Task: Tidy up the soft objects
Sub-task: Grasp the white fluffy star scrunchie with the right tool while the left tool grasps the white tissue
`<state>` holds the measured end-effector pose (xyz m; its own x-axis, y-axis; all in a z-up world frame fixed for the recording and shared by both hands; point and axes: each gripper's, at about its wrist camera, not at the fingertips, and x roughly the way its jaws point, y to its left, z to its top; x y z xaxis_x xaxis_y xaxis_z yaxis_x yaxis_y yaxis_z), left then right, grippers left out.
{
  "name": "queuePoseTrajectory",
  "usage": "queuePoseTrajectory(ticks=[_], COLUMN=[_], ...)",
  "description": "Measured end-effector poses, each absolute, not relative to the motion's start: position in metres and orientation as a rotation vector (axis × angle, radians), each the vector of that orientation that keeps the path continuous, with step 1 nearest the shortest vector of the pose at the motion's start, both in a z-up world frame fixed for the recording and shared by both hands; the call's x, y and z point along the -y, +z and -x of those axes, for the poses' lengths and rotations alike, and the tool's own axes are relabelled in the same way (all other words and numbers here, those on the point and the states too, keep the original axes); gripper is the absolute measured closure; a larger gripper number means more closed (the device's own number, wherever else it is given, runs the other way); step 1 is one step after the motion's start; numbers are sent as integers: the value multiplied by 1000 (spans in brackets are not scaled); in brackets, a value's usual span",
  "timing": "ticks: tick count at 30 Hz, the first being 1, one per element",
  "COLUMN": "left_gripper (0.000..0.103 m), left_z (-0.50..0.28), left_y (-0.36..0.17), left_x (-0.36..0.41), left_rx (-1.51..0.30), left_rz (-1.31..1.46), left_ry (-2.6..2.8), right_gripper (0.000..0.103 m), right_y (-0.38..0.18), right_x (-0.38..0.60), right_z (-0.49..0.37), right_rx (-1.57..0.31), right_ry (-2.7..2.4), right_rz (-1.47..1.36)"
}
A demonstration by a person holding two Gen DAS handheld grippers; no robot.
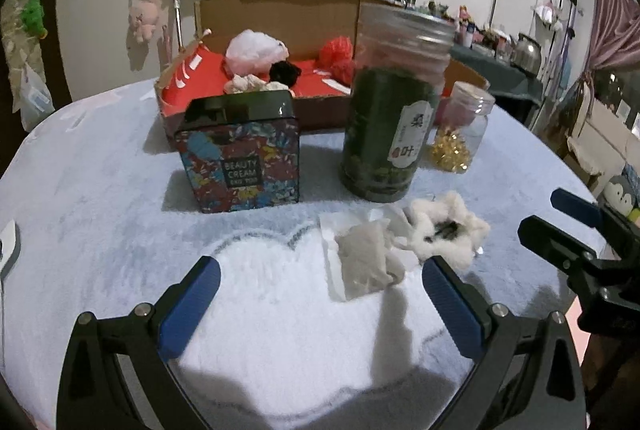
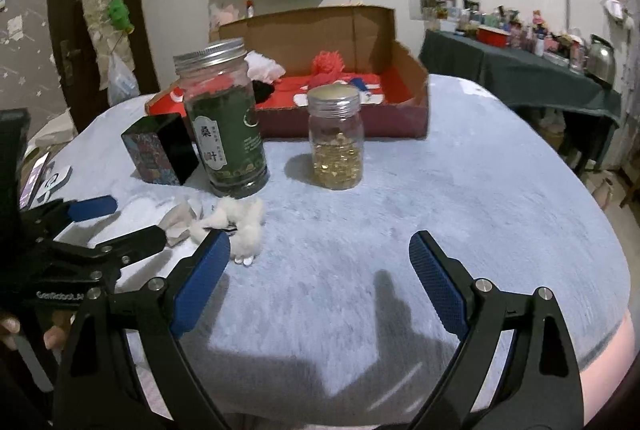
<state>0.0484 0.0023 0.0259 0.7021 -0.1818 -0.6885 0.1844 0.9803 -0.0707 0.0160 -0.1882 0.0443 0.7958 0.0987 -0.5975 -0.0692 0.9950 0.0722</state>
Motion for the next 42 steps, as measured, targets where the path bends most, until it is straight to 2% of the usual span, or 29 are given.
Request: queuePoseTrajectory(ticks=[7,12,26,34,35,37,38,40,41,42], left_gripper=[0,0,0,1,3,16,18,29,32,43], left_z=[-66,-69,-64,-68,-70,-74,-75,-79,-80,-80], left_y=[18,18,21,25,24,23,23,22,23,23], left_x=[-2,-4,-33,-17,-15,-11,-10,-6,-5,-4], left_rx=[-848,-844,-855,-840,-842,-850,-856,-862,-858,-854], left_rz=[-73,-147,-137,-148,-152,-158,-159,-160,-159,-156], left_ry=[-251,-245,-256,-325,-331,-349,-358,-378,-387,-401], right_gripper=[11,11,11,11,11,11,11,11,14,26], right_y=[39,36,23,32,33,34,34,33,32,30], right_x=[186,183,148,185,184,180,177,170,166,161], right_z=[-43,-52,-68,-70,-70,-72,-73,-77,-78,-79], right_rx=[-735,-759,-837,-841,-840,-839,-840,-845,-847,-849], right_ry=[186,209,256,267,291,341,358,368,377,390], right_rz=[-53,-42,118,-11,-14,-7,4,33,50,72])
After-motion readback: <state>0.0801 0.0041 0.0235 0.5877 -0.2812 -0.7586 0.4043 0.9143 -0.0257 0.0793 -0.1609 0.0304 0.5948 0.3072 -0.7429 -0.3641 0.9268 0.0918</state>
